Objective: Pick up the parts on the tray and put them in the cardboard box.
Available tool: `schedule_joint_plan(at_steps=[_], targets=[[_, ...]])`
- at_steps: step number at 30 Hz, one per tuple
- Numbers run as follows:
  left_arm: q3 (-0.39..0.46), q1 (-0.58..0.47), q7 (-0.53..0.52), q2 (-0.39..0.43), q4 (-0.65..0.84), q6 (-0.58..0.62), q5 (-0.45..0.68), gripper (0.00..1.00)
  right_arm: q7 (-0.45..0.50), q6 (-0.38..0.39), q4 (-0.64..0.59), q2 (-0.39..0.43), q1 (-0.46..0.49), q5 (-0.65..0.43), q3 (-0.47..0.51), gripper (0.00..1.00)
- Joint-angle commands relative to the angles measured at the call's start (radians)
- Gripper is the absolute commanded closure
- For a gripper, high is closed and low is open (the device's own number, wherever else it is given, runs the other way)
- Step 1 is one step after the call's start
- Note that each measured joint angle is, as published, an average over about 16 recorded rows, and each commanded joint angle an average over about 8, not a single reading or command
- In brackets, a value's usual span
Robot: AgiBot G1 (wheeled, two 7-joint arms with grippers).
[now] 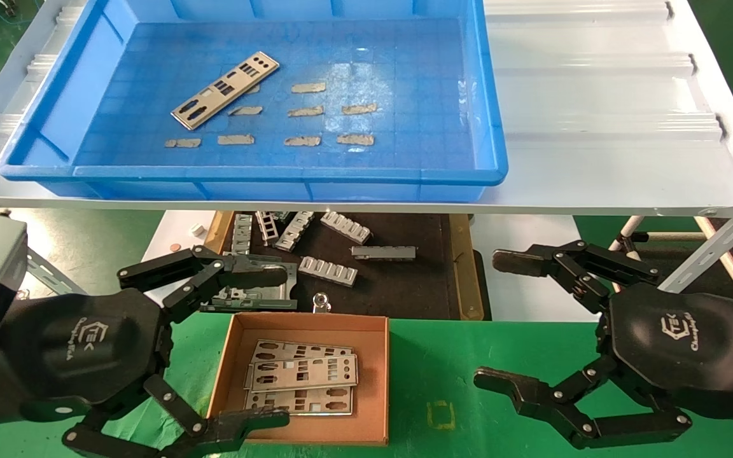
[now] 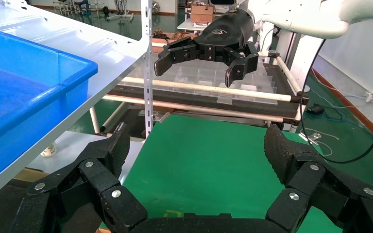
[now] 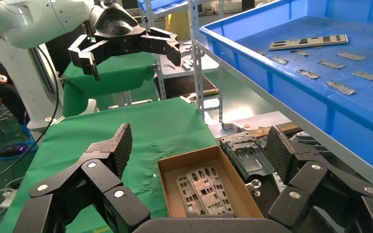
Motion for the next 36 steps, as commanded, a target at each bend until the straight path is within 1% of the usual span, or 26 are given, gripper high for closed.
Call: schedule_joint_plan(at_steps=[1, 12, 13, 15, 20, 21, 23, 27, 30, 33, 36], targets=[[0.0, 0.0, 0.0, 0.0, 0.0, 0.0, 0.0, 0.0, 0.0, 0.0, 0.0, 0.0, 0.0, 0.0, 0.0, 0.0], [0.0, 0.0, 0.0, 0.0, 0.0, 0.0, 0.0, 0.0, 0.0, 0.0, 0.0, 0.0, 0.0, 0.0, 0.0, 0.0], [0.0, 0.0, 0.0, 0.0, 0.0, 0.0, 0.0, 0.0, 0.0, 0.0, 0.0, 0.0, 0.0, 0.0, 0.0, 0.03], [0.0, 0.0, 0.0, 0.0, 0.0, 0.0, 0.0, 0.0, 0.0, 0.0, 0.0, 0.0, 0.0, 0.0, 0.0, 0.19], [0.0, -0.001, -0.001, 0.001, 0.001, -0.001, 0.0, 0.0, 0.0, 0.0, 0.0, 0.0, 0.0, 0.0, 0.0, 0.81], [0.0, -0.002, -0.002, 0.002, 0.002, -0.003, 0.0, 0.0, 0.0, 0.0, 0.0, 0.0, 0.0, 0.0, 0.0, 0.91], [0.0, -0.007, -0.004, 0.006, 0.007, -0.012, 0.002, 0.0, 0.0, 0.0, 0.0, 0.0, 0.0, 0.0, 0.0, 1.0], [-0.001, -0.036, -0.014, 0.027, 0.029, -0.056, 0.015, 0.0, 0.0, 0.0, 0.0, 0.0, 0.0, 0.0, 0.0, 1.0], [0.0, -0.08, -0.023, 0.052, 0.062, -0.109, 0.037, 0.0, 0.0, 0.0, 0.0, 0.0, 0.0, 0.0, 0.0, 1.0], [0.01, -0.146, -0.03, 0.083, 0.113, -0.169, 0.086, 0.0, 0.0, 0.0, 0.0, 0.0, 0.0, 0.0, 0.0, 1.0], [0.035, -0.237, -0.053, 0.116, 0.183, -0.234, 0.16, 0.0, 0.0, 0.0, 0.0, 0.0, 0.0, 0.0, 0.0, 1.0]])
